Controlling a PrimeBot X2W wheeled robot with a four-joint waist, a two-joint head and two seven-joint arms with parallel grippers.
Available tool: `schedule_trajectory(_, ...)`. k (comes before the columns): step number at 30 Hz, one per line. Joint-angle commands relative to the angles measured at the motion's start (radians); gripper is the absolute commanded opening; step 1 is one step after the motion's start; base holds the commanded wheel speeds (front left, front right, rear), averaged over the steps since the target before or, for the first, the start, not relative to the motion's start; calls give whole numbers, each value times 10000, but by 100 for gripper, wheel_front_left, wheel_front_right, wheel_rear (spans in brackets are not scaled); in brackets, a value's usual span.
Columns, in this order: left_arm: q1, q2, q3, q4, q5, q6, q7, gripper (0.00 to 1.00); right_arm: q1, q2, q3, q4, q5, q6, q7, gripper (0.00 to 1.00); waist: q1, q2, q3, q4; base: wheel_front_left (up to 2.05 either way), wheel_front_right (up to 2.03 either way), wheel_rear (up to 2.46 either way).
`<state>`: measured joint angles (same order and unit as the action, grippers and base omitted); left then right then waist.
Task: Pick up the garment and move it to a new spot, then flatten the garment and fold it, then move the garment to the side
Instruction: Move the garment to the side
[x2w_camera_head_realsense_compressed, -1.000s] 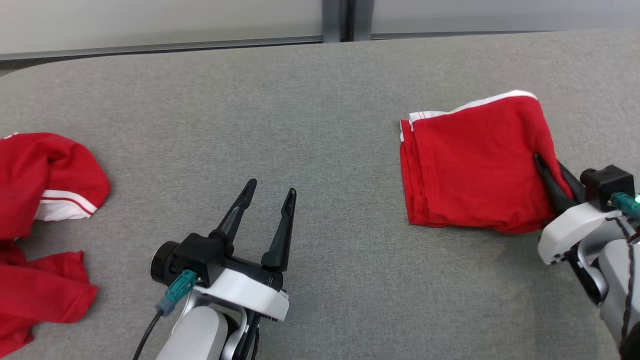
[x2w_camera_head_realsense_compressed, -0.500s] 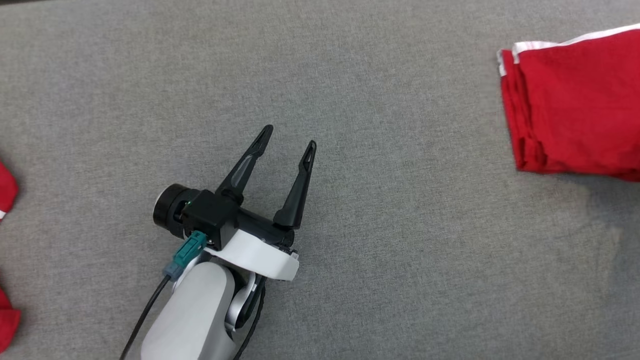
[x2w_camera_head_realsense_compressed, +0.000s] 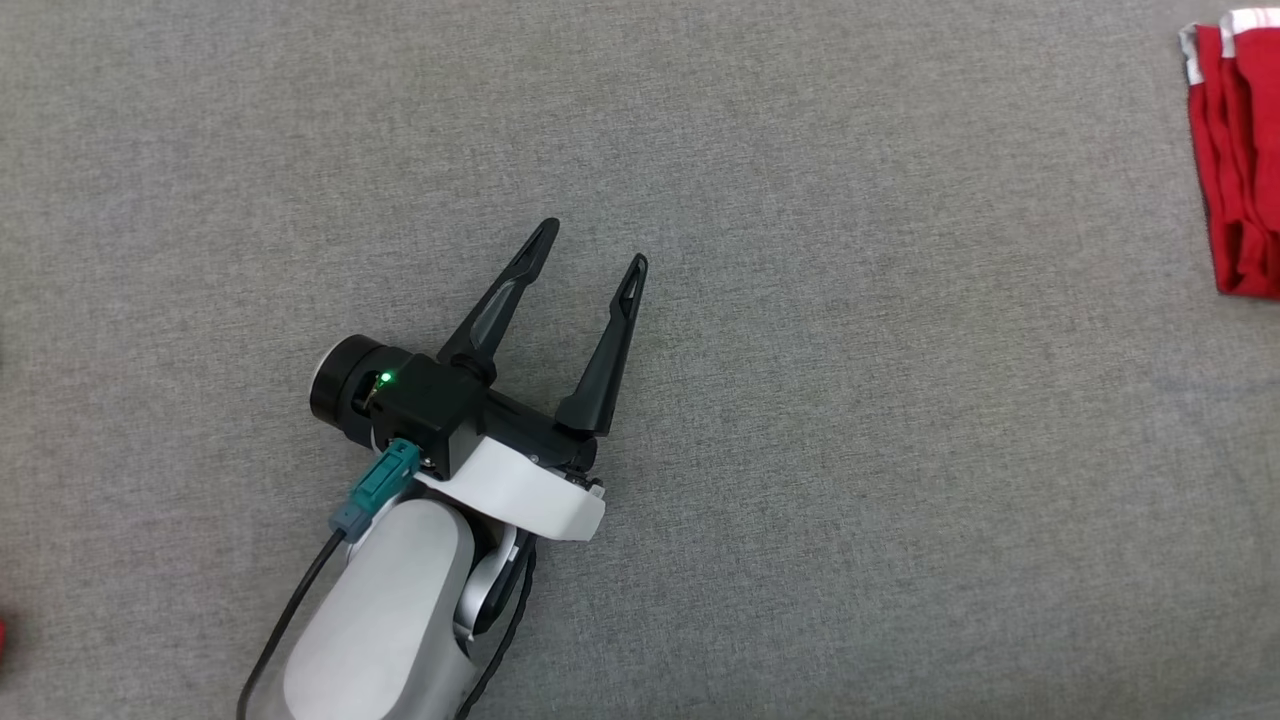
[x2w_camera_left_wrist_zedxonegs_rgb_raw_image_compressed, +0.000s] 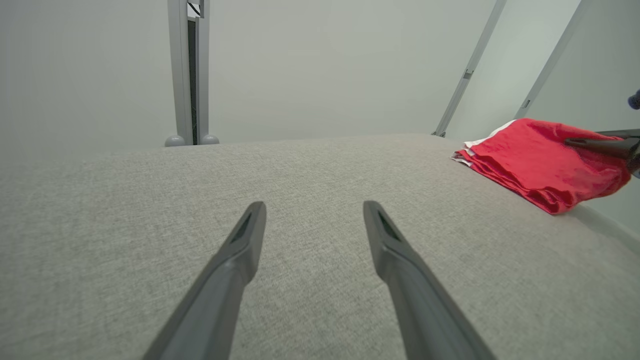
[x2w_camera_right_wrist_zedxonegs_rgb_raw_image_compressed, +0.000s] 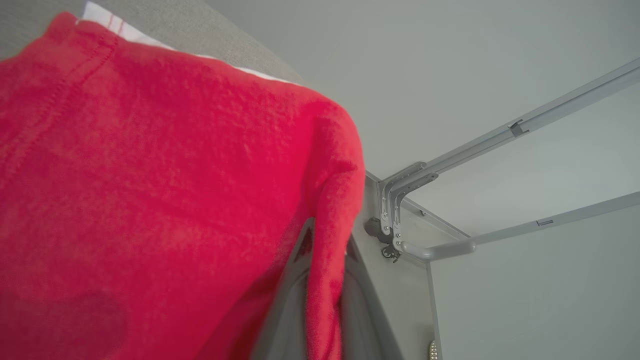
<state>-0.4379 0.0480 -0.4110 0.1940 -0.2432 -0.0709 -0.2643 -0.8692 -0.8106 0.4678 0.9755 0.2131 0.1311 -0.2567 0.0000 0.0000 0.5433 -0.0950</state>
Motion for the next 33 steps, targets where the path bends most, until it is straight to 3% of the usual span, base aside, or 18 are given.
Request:
schedule_trajectory(1, -153, 49, -15, 33, -14, -40, 2, 100, -129, 15, -127, 147, -138, -5, -84, 6, 0, 0, -10, 74, 0, 0, 0)
schedule_trajectory(2, -164, 49, -19, 29, -46, -19, 2, 100, -209, 25, -269, 196, -149, -5, -95, 40, 0, 0, -18, 101, 0, 0, 0)
schedule_trajectory(3, -164, 49, -19, 29, -46, -19, 2, 100, -209, 25, -269, 196, -149, -5, -95, 40, 0, 0, -18, 101, 0, 0, 0)
schedule_trajectory(4, -172, 46, -13, 10, -88, 7, 0, 100, -311, 7, -455, 208, -191, -5, -99, 100, 0, 0, -29, 123, 0, 0, 0)
schedule_trajectory(11, -27, 48, -76, 5, -375, 109, 1, 100, -138, 252, -1219, 164, -694, -5, -107, 100, 0, 0, -453, 377, 0, 0, 0)
schedule_trajectory(18, 402, 43, -63, -89, -787, 300, 1, 100, 746, 1066, -2381, -1394, -532, -5, -99, 100, 0, 0, -1548, 795, 0, 0, 0)
schedule_trajectory(27, 1338, 45, 426, -148, -1102, 569, 2, 100, 2582, 2778, -3314, -3968, 124, -3, -79, 100, 0, 0, -3128, 1495, 0, 0, 0)
schedule_trajectory(33, 2267, 43, 977, -75, -1024, 588, 1, 100, 4325, 4262, -3263, -5347, 349, -3, -81, 100, 0, 0, -3975, 1953, 0, 0, 0)
